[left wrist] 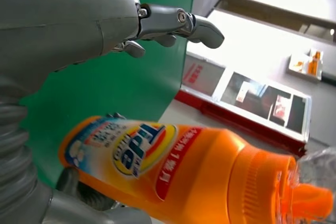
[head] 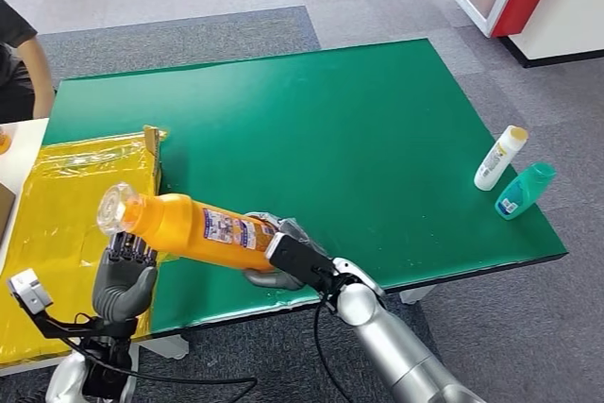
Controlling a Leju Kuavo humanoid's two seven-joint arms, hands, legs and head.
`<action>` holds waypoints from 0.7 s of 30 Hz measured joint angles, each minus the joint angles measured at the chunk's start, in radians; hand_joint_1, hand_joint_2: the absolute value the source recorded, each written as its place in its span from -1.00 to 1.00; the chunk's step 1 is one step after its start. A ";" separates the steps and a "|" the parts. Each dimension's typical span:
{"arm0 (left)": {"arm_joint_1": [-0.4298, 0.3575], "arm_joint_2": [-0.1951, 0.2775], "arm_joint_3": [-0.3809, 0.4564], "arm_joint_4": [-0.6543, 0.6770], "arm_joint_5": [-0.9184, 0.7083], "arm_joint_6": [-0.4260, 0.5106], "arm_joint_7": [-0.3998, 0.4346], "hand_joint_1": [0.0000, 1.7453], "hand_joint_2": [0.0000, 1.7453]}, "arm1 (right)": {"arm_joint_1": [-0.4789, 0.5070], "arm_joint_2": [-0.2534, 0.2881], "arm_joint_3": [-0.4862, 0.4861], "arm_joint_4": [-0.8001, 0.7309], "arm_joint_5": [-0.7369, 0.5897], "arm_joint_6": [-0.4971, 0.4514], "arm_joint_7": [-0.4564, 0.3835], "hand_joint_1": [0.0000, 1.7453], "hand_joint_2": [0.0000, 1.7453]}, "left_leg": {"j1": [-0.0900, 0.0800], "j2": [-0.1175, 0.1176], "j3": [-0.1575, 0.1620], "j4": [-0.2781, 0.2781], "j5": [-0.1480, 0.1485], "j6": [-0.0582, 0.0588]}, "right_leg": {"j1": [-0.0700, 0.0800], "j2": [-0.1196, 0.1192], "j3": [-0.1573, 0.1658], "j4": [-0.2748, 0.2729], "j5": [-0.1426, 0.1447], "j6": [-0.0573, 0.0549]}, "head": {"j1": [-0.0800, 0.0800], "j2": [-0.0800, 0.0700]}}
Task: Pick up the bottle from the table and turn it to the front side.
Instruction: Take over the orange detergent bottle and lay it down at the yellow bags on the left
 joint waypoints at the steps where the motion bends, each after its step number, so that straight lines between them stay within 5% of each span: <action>1: -0.007 0.006 -0.014 -0.004 0.005 0.000 0.006 -1.00 1.00 | -0.001 0.007 0.005 0.007 -0.001 -0.002 -0.003 1.00 1.00 | 0.000 0.000 0.000 0.000 0.000 0.000 | 0.000 0.000 0.000 0.000 0.000 0.000 | 0.000 0.000; 21: -0.048 0.100 -0.151 -0.021 0.054 -0.017 0.044 -1.00 1.00 | -0.025 0.035 0.035 0.072 -0.005 -0.015 -0.021 1.00 1.00 | 0.000 0.000 0.000 0.000 0.000 0.000 | 0.000 0.000 0.000 0.000 0.000 0.000 | 0.000 0.000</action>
